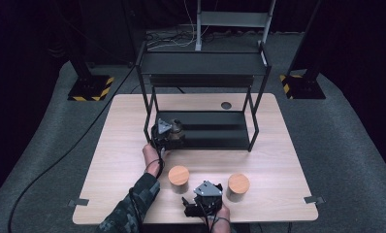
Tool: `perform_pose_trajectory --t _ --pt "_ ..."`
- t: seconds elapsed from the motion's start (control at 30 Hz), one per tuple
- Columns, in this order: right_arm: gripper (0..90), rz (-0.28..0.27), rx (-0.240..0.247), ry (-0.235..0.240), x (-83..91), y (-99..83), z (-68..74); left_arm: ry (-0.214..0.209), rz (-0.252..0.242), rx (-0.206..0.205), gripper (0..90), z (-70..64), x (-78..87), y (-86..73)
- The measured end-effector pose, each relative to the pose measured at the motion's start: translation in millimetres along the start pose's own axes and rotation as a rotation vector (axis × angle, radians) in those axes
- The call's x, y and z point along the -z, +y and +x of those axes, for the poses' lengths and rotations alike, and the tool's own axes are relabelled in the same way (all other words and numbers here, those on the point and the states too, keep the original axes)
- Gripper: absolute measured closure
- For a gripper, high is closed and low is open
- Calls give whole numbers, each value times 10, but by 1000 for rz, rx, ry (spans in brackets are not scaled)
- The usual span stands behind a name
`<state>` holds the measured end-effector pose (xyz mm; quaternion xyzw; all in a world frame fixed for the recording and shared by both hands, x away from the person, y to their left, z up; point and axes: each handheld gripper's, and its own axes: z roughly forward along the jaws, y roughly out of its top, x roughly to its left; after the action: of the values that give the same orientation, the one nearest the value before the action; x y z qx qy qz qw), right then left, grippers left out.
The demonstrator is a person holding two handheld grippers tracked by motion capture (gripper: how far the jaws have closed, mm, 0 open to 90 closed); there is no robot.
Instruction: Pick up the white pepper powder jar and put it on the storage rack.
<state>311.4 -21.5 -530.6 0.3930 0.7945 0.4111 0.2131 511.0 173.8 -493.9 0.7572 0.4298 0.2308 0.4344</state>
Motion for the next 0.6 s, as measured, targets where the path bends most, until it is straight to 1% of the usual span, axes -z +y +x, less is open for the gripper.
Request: perform_pose_trajectory --t 0.03,0.1,0.13,0.2,0.27,0.4,0.6 --pt "38 0 2 0 -1 0 -1 -10 20 5 110 6 11 13" --pt "38 1 1 0 -1 0 1 -16 58 14 70 7 32 34" --pt "38 1 1 -1 -2 0 1 -22 68 19 49 5 46 41" --pt "38 1 1 -1 -2 0 1 -35 100 26 37 -4 68 60" --pt "38 2 2 -1 -3 1 2 -34 118 24 25 -32 94 76" --pt "38 3 3 0 -3 1 2 -49 157 29 2 -80 113 92" --pt "38 2 3 2 -2 1 1 -58 209 33 1 -130 145 68"
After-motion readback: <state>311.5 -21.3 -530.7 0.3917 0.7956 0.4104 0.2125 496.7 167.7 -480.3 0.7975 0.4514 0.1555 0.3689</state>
